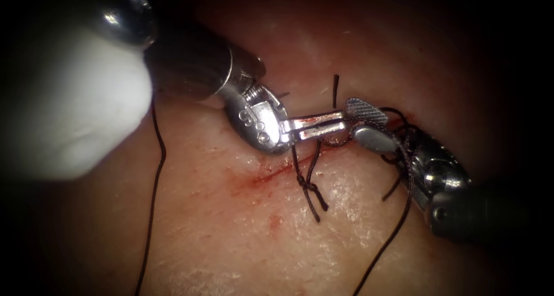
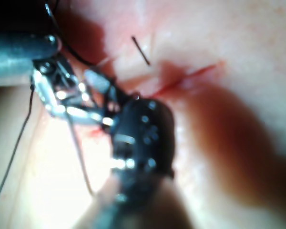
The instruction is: Wound Closure
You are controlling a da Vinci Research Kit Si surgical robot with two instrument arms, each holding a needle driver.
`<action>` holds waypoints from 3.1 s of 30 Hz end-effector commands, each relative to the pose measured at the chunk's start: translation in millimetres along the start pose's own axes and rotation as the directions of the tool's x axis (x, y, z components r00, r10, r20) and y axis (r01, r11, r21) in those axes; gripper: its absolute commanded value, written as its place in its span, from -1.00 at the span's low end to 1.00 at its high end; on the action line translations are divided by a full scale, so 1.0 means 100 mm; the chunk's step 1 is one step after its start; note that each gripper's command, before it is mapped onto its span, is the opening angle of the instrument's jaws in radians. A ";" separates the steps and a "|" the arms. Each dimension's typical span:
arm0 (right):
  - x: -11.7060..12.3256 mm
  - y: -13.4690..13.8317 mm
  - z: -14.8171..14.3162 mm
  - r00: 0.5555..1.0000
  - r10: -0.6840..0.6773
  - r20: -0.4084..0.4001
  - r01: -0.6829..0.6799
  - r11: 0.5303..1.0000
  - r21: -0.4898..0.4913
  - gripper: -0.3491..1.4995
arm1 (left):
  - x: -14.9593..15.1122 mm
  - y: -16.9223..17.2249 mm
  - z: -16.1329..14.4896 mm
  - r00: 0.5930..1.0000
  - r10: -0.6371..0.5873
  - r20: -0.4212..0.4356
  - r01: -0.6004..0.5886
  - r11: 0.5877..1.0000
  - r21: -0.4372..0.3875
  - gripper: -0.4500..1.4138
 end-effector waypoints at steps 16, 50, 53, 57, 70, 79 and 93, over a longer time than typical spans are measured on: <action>-0.013 0.001 0.000 0.999 -0.023 0.028 0.023 1.000 0.006 0.65 | 0.015 0.030 0.001 1.000 -0.010 -0.009 0.010 1.000 -0.004 -1.00; -0.010 0.039 0.013 0.922 -0.279 0.267 0.373 0.824 -0.426 0.47 | 0.040 0.062 0.029 0.992 -0.070 0.107 0.069 0.998 0.009 -1.00; -0.011 0.043 0.018 0.910 -0.286 0.300 0.396 0.812 -0.428 0.45 | 0.042 0.060 0.030 0.972 -0.122 0.199 0.116 0.992 0.042 -1.00; -0.015 0.048 0.024 0.883 -0.301 0.359 0.443 0.786 -0.430 0.43 | 0.045 0.059 0.032 0.922 -0.235 0.309 0.217 0.972 0.091 -1.00; -0.020 0.074 0.036 0.849 -0.304 0.432 0.497 0.738 -0.456 0.40 | 0.060 0.057 0.039 0.830 -0.353 0.432 0.317 0.935 0.155 -1.00; -0.024 0.090 0.045 0.836 -0.306 0.456 0.515 0.723 -0.460 0.36 | 0.047 0.053 0.033 0.815 -0.374 0.443 0.339 0.927 0.159 -1.00; -0.012 0.063 0.026 0.777 -0.351 0.523 0.583 0.715 -0.386 -1.00 | 0.028 0.038 0.012 0.797 -0.414 0.440 0.371 0.910 0.185 -1.00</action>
